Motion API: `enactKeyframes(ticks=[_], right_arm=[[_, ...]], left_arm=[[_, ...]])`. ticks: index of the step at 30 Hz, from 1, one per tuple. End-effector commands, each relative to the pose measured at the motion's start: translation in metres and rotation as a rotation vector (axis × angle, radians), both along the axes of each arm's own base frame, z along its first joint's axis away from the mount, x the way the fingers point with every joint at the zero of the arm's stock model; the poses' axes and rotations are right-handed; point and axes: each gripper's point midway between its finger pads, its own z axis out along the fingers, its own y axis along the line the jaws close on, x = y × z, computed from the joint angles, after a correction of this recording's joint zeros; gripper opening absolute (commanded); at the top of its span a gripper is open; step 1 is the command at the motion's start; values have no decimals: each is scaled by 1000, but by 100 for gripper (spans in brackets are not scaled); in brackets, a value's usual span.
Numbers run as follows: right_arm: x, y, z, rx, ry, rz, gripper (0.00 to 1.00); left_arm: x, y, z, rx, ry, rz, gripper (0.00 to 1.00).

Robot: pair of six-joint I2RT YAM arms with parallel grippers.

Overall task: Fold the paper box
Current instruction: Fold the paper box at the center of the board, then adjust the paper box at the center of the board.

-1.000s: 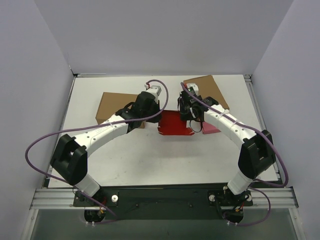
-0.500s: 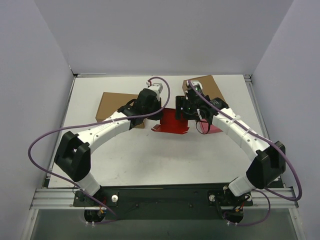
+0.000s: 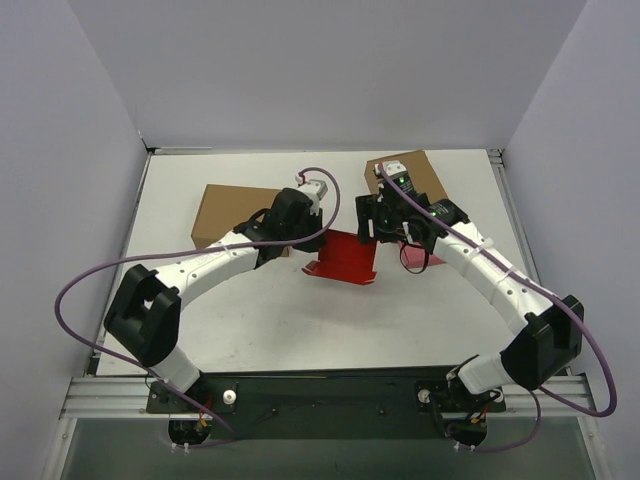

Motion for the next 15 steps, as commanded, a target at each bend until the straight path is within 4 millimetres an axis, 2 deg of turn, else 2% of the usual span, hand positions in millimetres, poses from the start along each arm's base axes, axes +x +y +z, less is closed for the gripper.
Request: enactKeyframes(ticks=[1,4,7,11,15], right_arm=[[-6,3,13,-32,-65,206,66],[-18,17,11,11,-55,353,65],[-27,25,8,41,-48,412,63],[-28,21,-3,12,-48,416,63],[-23,21,-4,-22,-71,438,60]], left_arm=[[-1,-14,46,-131,-101,-102,0],[-4,-16,46,-159,-81,-132,0],[-7,-15,42,-167,-57,-151,0],[-12,-12,42,-164,-57,-170,0],[-17,-12,46,-163,-62,-203,0]])
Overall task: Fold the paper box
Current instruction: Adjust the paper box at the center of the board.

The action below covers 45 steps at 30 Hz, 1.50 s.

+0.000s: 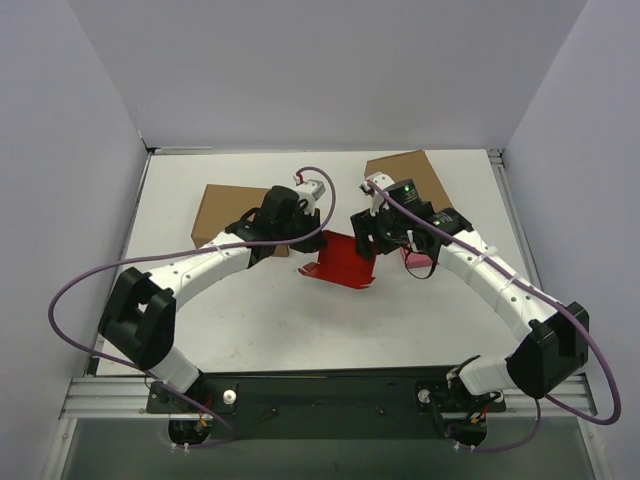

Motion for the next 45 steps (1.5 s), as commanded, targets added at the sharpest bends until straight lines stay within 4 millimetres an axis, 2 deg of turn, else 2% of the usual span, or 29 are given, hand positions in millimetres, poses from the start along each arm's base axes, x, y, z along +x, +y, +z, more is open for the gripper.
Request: enactKeyframes(ticks=[1,17,20,29,35,45], right_arm=[[3,8,10,-2,-69,82,59],[16,8,6,-219,-222,122,58],[17,7,8,-233,-235,115,50],[-1,14,4,-251,-222,162,8],[-7,22,4,-245,-213,146,4],[-22,43,5,-234,-207,148,0]], left_arm=[[-6,-8,39,-82,-84,-76,0],[-21,-9,39,-78,-80,-165,0],[-22,-8,39,-75,-81,-163,0],[-14,-2,32,-17,-91,-124,0],[0,12,24,110,-152,6,0],[6,11,14,254,-223,70,0]])
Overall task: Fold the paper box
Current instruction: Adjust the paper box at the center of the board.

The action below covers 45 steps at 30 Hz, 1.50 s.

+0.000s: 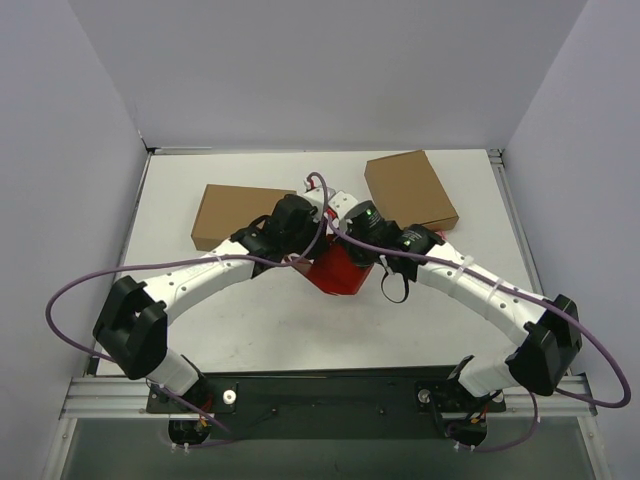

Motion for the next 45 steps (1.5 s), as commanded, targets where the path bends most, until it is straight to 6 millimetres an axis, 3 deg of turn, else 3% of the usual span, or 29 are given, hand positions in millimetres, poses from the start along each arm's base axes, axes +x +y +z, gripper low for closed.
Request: enactKeyframes(ticks=[1,6,8,14,17,21,28,34,41,45], right_arm=[[-10,17,8,37,4,11,0],[-15,22,11,62,14,22,0],[-16,23,11,69,18,23,0],[-12,15,0,37,22,-36,0],[-12,6,-11,-4,30,-62,0],[-15,-6,-24,-50,34,-83,0],[-21,-15,-44,-91,61,-82,0],[-19,-21,-56,-97,81,-131,0],[1,-45,-81,-34,137,-312,0],[20,-43,-94,-5,126,-385,0]], left_arm=[[19,12,3,116,-99,65,0],[16,11,-4,196,-141,77,0],[12,7,-7,176,-129,62,0],[-1,-21,9,-12,-91,-10,0],[-2,-21,14,-48,-77,-17,12],[1,-14,17,-81,-62,-31,37],[11,1,25,-152,-46,-64,57],[16,-5,48,-296,-43,-85,63],[55,41,57,-320,-51,159,64],[66,76,54,-278,-32,289,64]])
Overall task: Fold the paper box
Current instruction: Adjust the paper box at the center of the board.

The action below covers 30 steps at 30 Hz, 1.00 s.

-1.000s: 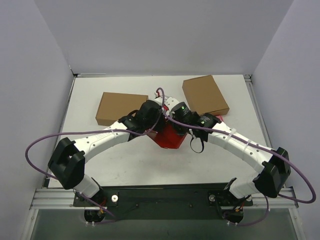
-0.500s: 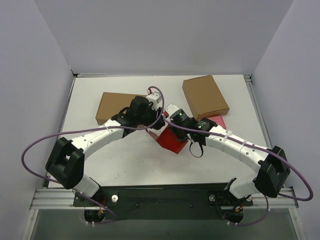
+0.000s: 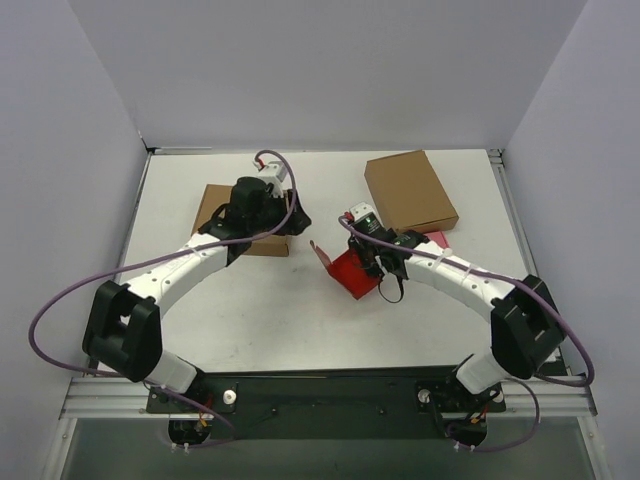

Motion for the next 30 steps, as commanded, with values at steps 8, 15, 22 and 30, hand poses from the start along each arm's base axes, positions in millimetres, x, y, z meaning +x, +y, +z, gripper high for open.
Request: enactKeyframes(ticks=[8,15,22,30], right_arm=[[17,26,-27,92,68,-69,44],[17,3,-2,190,88,-184,60],[24,-31,-26,229,204,-342,56],[0,-33,-73,172,399,-341,53]], left_arm=[[-12,48,6,7,48,151,64],[-31,59,-17,44,122,142,64],[-59,49,-72,154,275,30,64],[-58,-5,-98,110,336,-88,64]])
